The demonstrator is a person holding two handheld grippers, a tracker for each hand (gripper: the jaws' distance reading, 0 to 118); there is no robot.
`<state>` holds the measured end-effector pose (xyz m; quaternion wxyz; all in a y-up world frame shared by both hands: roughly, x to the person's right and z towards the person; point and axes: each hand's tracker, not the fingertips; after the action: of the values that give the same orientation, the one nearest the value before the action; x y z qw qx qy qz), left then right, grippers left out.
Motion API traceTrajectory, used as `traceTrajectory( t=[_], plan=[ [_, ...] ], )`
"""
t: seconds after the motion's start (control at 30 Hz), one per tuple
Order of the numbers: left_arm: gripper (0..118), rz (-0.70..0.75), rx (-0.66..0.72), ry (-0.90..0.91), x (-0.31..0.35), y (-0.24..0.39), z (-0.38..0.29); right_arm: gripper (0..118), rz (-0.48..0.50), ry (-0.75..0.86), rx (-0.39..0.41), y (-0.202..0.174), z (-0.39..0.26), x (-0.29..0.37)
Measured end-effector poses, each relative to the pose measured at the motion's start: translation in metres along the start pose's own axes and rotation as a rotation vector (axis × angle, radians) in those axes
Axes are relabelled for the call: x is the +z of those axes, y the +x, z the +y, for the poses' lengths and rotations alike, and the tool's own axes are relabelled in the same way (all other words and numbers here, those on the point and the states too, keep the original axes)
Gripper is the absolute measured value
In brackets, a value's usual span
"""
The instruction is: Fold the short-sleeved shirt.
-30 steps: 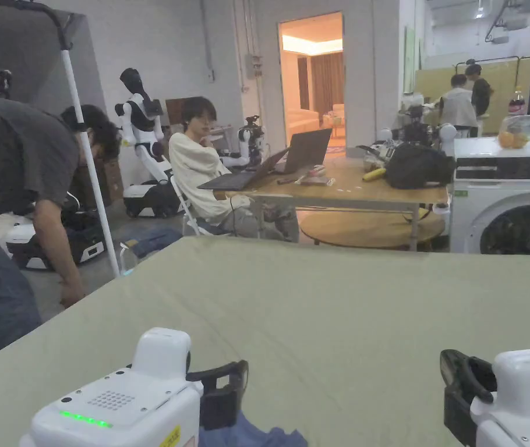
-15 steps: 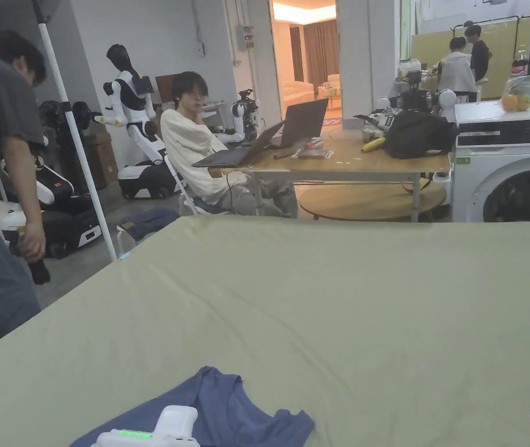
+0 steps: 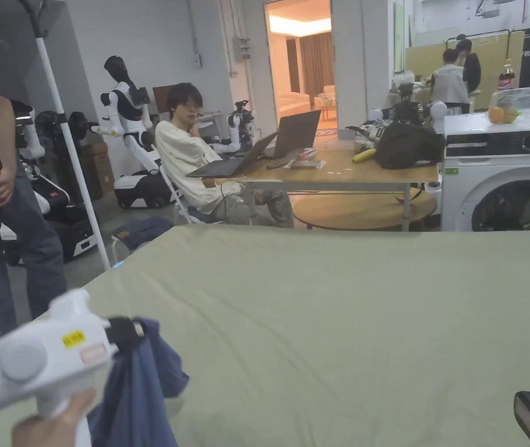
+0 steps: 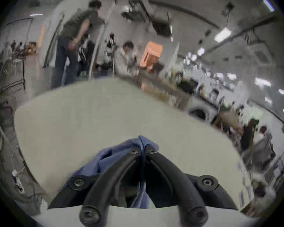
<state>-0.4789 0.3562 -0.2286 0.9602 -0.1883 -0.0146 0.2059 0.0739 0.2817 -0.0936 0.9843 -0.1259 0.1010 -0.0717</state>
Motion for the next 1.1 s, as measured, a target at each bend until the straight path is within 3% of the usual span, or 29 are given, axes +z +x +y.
traceTrajectory(
  t=[0.17, 0.33, 0.5, 0.63, 0.77, 0.87, 0.93, 0.97, 1.0, 1.1],
  plan=[
    [0, 0.043, -0.282, 0.115, -0.001, 0.082, 0.111, 0, -0.034, 0.033, -0.010, 0.009, 0.009, 0.012],
    [0, 0.032, -0.401, 0.082, -0.055, 0.153, 0.114, 0, -0.076, 0.040, -0.044, 0.024, 0.011, 0.023],
    [0, -0.225, -0.353, -0.084, -0.129, 0.240, -0.001, 0, -0.112, 0.039, -0.080, 0.039, 0.009, 0.035],
    [0, -0.420, -0.455, -0.348, -0.166, 0.330, -0.149, 0, -0.168, 0.067, -0.043, 0.046, 0.013, 0.061],
    [0, -0.690, -0.496, -0.577, -0.146, 0.403, -0.283, 0, -0.248, 0.075, -0.030, 0.056, 0.017, 0.091],
    [0, -0.834, -0.511, -0.709, -0.096, 0.435, -0.349, 0, -0.295, 0.085, -0.046, 0.062, 0.019, 0.110],
    [1, -0.913, -0.445, -0.765, -0.082, 0.444, -0.373, 0, -0.299, 0.087, -0.033, 0.063, 0.022, 0.122],
    [15, -0.941, -0.436, -0.753, -0.072, 0.446, -0.375, 0, -0.313, 0.081, -0.017, 0.063, 0.023, 0.126],
    [48, -0.930, -0.438, -0.729, -0.065, 0.447, -0.377, 0, -0.336, 0.078, 0.005, 0.063, 0.024, 0.130],
    [49, -0.962, -0.419, -0.719, -0.055, 0.438, -0.354, 0, -0.342, 0.080, 0.017, 0.066, 0.025, 0.134]
  ],
)
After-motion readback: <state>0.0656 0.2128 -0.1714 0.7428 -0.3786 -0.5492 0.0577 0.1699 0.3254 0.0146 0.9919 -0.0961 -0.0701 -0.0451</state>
